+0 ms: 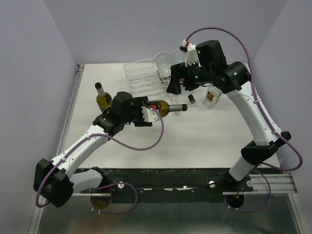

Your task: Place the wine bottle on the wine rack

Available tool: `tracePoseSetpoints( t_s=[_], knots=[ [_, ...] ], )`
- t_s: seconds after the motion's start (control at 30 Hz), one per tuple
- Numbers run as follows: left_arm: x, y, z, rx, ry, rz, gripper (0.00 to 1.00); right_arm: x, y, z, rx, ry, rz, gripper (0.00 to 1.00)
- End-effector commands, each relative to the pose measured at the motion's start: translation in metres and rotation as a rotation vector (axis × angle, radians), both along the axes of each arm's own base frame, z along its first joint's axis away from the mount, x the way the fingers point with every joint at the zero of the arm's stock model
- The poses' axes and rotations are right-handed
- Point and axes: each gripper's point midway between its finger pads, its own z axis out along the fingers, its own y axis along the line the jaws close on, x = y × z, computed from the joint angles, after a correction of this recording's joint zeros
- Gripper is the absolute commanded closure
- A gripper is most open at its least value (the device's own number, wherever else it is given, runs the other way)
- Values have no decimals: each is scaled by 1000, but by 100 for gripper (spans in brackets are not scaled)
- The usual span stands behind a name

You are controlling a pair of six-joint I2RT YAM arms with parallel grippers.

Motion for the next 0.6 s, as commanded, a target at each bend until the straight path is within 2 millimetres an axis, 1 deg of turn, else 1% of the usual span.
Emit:
tracePoseSetpoints(
  t_s=[0.0,0.13,0.2,0.3,0.37,0.43,0.57],
  knots=[
    [12,-9,38,-24,-158,-21,100,-17,-4,-20,-63,81,77,4],
    [16,-9,37,9,-186,-26,100,-24,-5,-30,-81,123,102,5],
    [18,-9,38,26,-207,-27,100,-34,-2,-37,-75,170,138,9],
    [22,-9,39,47,-237,-24,100,-49,1,-52,-66,262,186,17],
    [25,-9,41,56,-257,-24,100,-58,1,-64,-71,316,207,19],
    [26,-9,42,62,-270,-24,100,-65,-2,-73,-84,350,217,20],
    [29,-12,44,63,-289,-29,100,-73,-5,-89,-109,394,235,20]
  ],
)
